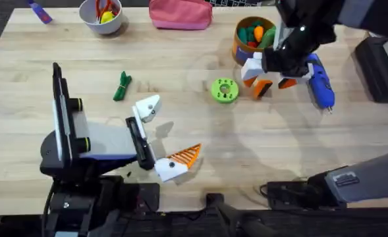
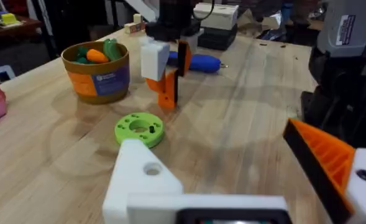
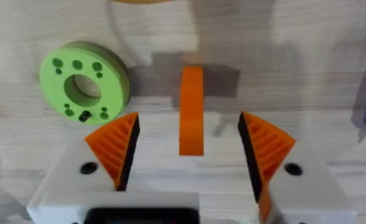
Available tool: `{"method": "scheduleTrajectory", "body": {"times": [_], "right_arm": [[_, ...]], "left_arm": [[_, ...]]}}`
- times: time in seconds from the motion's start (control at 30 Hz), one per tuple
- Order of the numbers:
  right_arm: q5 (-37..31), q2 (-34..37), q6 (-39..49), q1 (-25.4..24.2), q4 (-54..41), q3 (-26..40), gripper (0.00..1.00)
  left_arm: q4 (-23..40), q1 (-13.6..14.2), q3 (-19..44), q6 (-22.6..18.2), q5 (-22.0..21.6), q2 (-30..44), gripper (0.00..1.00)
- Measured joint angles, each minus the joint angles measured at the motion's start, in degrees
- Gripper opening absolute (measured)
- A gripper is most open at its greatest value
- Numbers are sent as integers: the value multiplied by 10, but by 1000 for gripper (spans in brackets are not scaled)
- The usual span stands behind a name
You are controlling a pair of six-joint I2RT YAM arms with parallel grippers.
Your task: Pick up the gripper from the table and insert it into the empty holder that is missing its gripper. Then pick up a screw, insert it into the mounting hole, and use the screwdriver to tighten it. Finally, clean up the table by picking up the vegetable and placing it into the bucket.
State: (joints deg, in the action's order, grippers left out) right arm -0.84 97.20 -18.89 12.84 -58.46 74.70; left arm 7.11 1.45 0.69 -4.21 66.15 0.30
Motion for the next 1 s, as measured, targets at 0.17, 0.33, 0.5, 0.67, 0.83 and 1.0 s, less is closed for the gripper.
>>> {"method": "scheduleTrajectory", "body": {"times": [0.17,0.33,0.5,0.67,0.83,1.0], "right_arm": [[-10,16,0,0,0,0,862],[-32,16,-2,0,-1,0,844],[-41,16,-2,4,-1,0,726],[-43,16,-3,13,0,0,218],[-43,16,-6,14,2,0,13],[-43,14,-7,14,2,0,12]], "left_arm": [[0,0,0,0,0,0,985],[0,0,0,0,0,0,986],[0,0,0,0,0,0,986],[0,0,0,0,0,0,987],[0,0,0,0,0,0,987],[0,0,0,0,0,0,986]]}}
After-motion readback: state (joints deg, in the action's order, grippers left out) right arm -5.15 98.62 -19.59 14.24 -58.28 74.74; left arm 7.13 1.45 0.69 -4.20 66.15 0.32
